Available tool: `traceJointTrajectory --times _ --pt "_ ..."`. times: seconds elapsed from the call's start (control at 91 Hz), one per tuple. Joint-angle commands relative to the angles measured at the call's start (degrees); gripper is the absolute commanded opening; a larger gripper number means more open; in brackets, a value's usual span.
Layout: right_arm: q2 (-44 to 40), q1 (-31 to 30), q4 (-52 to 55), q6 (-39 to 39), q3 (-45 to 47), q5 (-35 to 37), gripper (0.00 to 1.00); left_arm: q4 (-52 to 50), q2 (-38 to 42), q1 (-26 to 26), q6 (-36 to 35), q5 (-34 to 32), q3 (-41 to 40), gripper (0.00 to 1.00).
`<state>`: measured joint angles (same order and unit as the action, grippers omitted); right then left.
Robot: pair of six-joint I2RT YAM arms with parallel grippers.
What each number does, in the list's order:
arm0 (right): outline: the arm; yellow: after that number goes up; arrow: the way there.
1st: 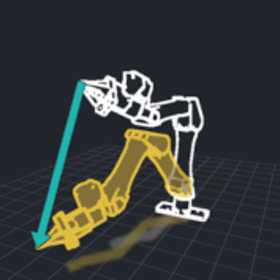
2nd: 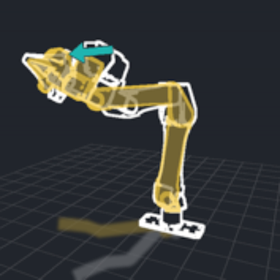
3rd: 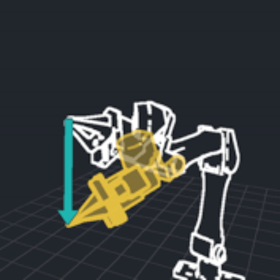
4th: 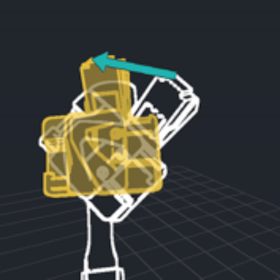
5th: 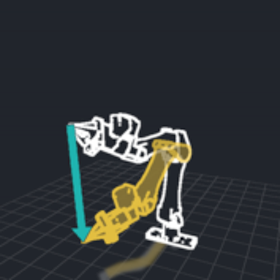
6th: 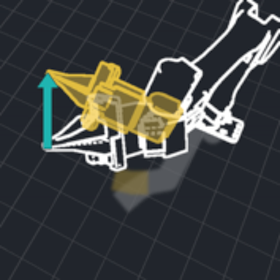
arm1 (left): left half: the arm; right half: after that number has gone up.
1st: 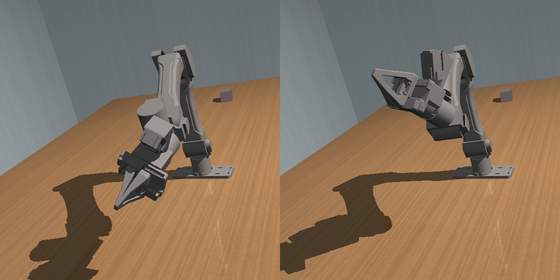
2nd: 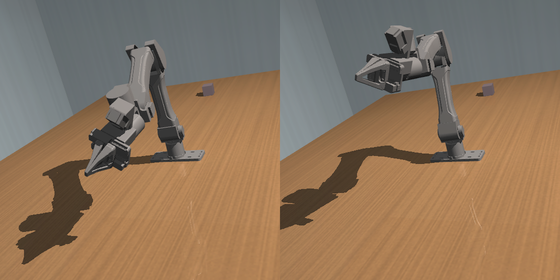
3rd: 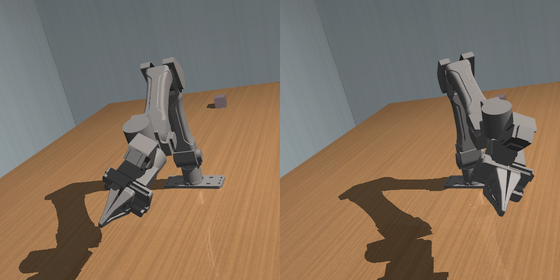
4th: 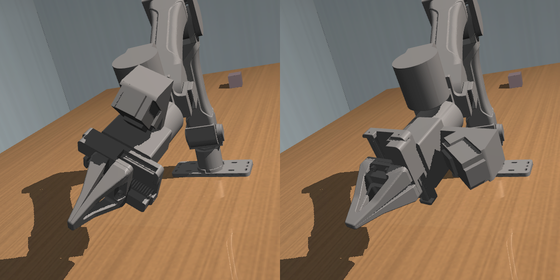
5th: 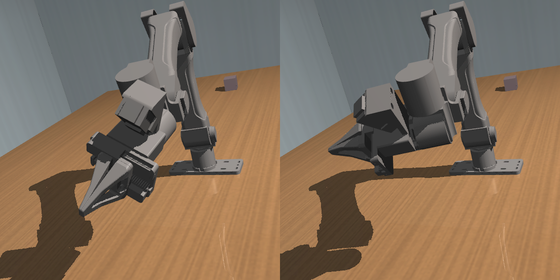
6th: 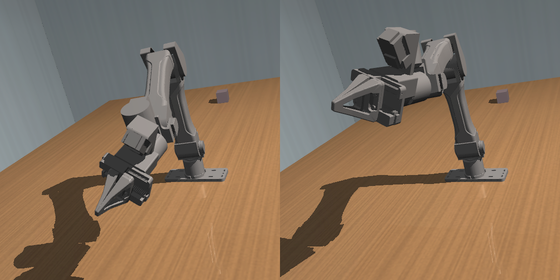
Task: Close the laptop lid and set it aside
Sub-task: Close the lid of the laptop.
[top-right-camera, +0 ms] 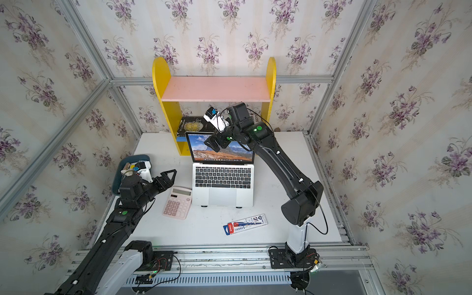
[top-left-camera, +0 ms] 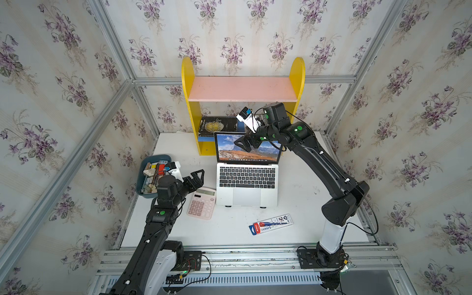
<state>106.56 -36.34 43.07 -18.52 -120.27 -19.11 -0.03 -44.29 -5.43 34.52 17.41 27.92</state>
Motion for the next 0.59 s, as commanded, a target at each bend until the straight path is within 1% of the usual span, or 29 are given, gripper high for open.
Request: traceJointTrajectory --times 0.0,0.242,0.582 --pt "-0.45 -0.79 1.58 -0.56 0.76 0.43 1.0 1.09 0.1 0.03 -0.61 0.34 0.03 0.94" --pt "-1.87 -2.12 0.88 -1.06 3.54 1.38 1.0 1.13 -0.03 0.07 -0.59 0.27 0.03 0.94" --pt "-4.69 -3.62 -1.33 -1.16 9.86 2.08 1.0 1.59 -0.93 0.03 -0.6 0.3 -0.13 0.94"
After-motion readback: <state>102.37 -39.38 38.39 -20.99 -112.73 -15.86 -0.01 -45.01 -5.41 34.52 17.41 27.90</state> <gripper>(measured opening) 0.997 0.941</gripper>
